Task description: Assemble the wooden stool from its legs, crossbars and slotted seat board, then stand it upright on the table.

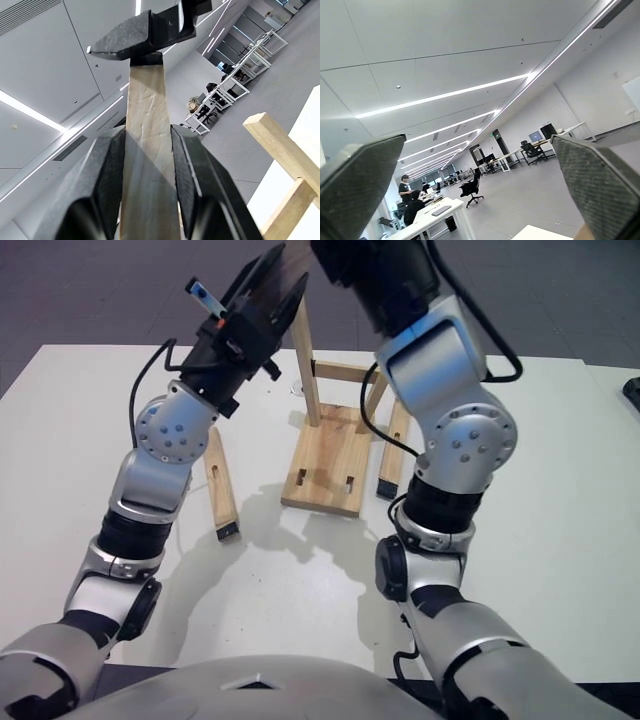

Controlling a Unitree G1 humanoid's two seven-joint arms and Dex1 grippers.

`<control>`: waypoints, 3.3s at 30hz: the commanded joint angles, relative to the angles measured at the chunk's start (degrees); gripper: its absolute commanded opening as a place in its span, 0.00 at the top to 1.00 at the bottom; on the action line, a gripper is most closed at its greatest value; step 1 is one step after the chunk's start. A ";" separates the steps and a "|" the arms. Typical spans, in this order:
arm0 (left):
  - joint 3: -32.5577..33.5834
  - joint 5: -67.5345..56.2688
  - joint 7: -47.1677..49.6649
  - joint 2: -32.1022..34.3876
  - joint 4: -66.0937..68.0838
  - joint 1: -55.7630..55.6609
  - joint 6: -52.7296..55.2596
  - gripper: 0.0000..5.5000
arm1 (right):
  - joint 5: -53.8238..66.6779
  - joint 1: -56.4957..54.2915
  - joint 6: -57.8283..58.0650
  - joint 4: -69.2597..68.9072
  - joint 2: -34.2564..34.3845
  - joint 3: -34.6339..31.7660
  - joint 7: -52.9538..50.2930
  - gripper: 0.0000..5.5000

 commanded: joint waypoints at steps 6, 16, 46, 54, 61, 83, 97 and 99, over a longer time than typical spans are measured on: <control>-0.01 1.13 -0.84 -1.03 -2.58 -0.28 -0.03 0.77 | 0.51 -4.49 6.55 7.89 -16.86 -1.52 13.20 0.02; -0.17 2.13 -0.29 -2.91 -3.45 -1.20 -0.44 0.77 | 0.17 -1.88 10.90 14.77 -18.21 -0.33 21.26 0.06; -0.24 3.58 0.12 -4.26 1.36 -1.43 -3.33 0.77 | 2.70 -0.46 12.24 13.13 -14.80 -1.77 22.07 0.86; 0.37 3.77 0.89 -4.80 3.00 -1.89 -3.40 0.77 | 3.90 0.82 12.11 10.63 -13.66 -2.36 21.23 0.87; 2.11 -1.34 -0.24 -7.14 0.80 -1.41 0.32 0.53 | 2.58 1.30 10.15 10.68 -13.96 -3.62 18.61 0.92; 45.59 -37.87 23.46 -9.21 0.47 2.28 23.14 0.02 | -43.36 17.37 -16.48 17.06 -21.47 -4.06 -2.60 0.92; 39.21 -38.74 21.83 -11.34 4.49 3.35 21.46 0.02 | -28.11 24.03 -13.55 20.10 -1.42 -13.01 -7.37 0.92; 38.57 -38.66 21.69 -11.55 5.18 2.83 21.20 0.02 | -28.17 24.39 -13.60 20.39 -0.51 -12.63 -7.54 0.92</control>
